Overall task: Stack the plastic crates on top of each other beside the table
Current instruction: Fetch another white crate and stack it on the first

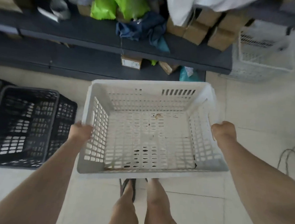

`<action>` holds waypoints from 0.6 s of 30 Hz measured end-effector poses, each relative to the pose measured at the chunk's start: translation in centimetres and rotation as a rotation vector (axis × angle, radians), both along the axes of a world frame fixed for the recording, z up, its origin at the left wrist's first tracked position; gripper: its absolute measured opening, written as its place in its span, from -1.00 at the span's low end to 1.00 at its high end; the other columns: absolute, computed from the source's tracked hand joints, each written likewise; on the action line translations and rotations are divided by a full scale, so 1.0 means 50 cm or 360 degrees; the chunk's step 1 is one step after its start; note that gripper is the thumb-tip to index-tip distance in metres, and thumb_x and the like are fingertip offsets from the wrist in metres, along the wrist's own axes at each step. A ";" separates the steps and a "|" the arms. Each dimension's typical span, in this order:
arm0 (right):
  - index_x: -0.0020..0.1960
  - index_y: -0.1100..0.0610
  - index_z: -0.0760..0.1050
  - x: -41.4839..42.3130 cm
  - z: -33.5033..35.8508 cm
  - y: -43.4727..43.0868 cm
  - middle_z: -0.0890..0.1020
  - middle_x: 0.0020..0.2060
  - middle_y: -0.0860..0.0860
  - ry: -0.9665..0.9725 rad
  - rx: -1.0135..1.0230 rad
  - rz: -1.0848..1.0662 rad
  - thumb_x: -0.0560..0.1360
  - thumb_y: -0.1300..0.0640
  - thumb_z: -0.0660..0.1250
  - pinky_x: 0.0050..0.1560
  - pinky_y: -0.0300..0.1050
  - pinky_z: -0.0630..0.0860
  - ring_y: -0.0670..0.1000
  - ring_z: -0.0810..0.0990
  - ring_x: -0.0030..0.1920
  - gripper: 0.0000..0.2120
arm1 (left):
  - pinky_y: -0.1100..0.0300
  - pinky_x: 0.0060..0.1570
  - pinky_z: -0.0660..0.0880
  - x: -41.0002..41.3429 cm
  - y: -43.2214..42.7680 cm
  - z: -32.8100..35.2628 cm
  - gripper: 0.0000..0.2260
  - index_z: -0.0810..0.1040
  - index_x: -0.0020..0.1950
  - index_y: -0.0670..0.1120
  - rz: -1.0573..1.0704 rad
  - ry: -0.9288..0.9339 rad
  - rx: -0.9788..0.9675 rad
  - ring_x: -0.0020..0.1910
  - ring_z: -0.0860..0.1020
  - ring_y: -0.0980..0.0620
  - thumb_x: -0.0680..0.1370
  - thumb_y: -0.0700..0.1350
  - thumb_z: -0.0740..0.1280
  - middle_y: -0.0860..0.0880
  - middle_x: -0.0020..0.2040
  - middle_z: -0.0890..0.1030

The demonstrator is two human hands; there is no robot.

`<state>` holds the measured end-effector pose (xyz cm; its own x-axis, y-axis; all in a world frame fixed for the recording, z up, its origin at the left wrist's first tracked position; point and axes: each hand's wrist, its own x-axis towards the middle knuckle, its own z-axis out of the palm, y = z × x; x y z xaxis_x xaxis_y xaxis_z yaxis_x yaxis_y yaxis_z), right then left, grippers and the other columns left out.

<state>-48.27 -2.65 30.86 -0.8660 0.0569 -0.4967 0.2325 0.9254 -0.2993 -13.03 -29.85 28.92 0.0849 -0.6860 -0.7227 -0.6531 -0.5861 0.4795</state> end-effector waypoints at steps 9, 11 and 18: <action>-0.14 0.23 0.46 -0.090 0.121 0.386 0.53 -0.29 0.15 -0.0021 -0.0336 -0.0514 0.50 0.29 0.20 -0.39 -0.21 0.34 0.11 0.49 -0.32 -0.92 | 0.43 -0.74 0.22 -0.317 0.154 0.189 -0.92 0.44 0.01 -0.22 -0.0553 0.0204 -0.0212 -0.79 0.32 0.20 0.54 -0.33 0.24 -0.12 -0.41 0.38; -0.17 0.24 0.49 -0.131 0.142 0.474 0.53 -0.33 0.13 -0.0023 -0.0377 -0.0625 0.51 0.27 0.22 -0.38 -0.20 0.34 0.07 0.47 -0.39 -0.89 | 0.41 -0.75 0.22 -0.403 0.217 0.221 -0.90 0.46 0.03 -0.27 -0.0662 0.0181 -0.0265 -0.77 0.36 0.16 0.53 -0.34 0.24 -0.14 -0.42 0.37; -0.01 0.15 0.45 -0.333 0.203 0.795 0.50 -0.37 0.15 -0.0016 -0.0391 -0.0911 0.51 0.24 0.19 -0.39 -0.18 0.34 0.09 0.44 -0.42 -0.90 | 0.18 -0.42 0.28 -0.711 0.501 0.285 -0.87 0.44 -0.24 -0.26 -0.1015 0.0092 -0.0405 -0.46 0.34 -0.06 0.49 -0.36 0.16 -0.16 -0.43 0.40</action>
